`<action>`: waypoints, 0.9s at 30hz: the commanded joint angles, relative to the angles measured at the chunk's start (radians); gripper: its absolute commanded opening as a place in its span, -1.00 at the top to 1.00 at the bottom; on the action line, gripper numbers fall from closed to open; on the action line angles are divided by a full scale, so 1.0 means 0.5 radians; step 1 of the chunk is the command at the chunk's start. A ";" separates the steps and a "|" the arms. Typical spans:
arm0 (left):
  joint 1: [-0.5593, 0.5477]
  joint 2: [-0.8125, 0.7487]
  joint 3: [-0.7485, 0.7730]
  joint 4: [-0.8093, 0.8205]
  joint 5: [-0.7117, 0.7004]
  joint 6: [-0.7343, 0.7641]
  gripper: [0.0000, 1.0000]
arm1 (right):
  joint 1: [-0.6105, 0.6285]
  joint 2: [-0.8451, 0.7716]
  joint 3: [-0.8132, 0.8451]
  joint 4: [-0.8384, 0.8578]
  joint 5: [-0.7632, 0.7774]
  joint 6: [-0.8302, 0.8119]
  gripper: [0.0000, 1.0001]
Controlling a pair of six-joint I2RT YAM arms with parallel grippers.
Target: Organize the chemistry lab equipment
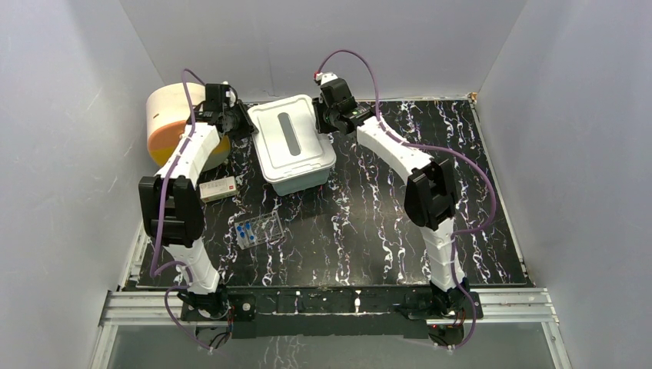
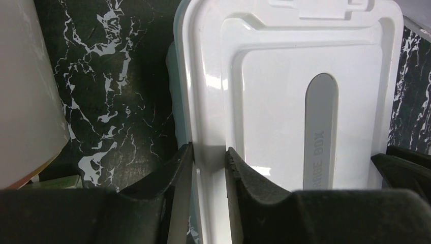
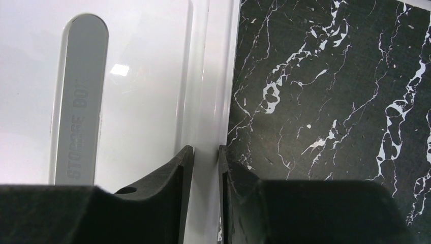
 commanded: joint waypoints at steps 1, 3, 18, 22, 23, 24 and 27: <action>-0.010 0.053 0.015 -0.187 -0.209 0.037 0.71 | 0.003 0.017 0.115 0.003 0.007 -0.093 0.31; -0.010 0.071 0.019 -0.239 -0.261 0.011 0.72 | 0.003 0.015 0.143 0.000 0.019 -0.128 0.29; -0.010 0.139 0.110 -0.358 -0.206 -0.027 0.41 | 0.001 0.103 0.212 -0.080 -0.031 -0.104 0.33; -0.010 0.136 0.169 -0.351 -0.071 0.022 0.31 | -0.005 0.052 0.089 -0.099 0.026 -0.043 0.44; -0.010 0.132 0.182 -0.350 -0.047 0.027 0.29 | -0.008 0.030 0.034 -0.095 0.026 -0.025 0.47; -0.010 0.130 0.191 -0.348 -0.024 0.030 0.28 | -0.012 0.009 -0.022 -0.087 0.021 -0.006 0.49; -0.010 0.125 0.210 -0.347 0.009 0.032 0.26 | -0.021 -0.074 -0.234 -0.017 0.002 0.044 0.50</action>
